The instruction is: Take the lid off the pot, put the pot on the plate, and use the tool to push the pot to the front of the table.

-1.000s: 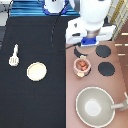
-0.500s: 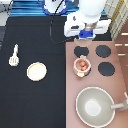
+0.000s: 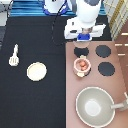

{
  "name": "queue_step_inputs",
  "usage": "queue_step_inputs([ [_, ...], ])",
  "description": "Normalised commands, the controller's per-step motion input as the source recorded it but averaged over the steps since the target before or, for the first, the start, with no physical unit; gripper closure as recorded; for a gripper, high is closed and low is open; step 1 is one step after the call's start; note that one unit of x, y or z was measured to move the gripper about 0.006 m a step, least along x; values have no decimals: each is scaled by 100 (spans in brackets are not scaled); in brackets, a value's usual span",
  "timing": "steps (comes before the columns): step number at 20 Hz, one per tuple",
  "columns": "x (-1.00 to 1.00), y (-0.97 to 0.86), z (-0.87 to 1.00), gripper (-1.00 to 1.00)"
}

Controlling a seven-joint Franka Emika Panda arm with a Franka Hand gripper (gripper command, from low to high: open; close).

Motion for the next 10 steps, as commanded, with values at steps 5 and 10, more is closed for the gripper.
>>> queue_step_inputs([
  [5,-13,9,-46,100],
  [10,-23,5,-14,100],
])
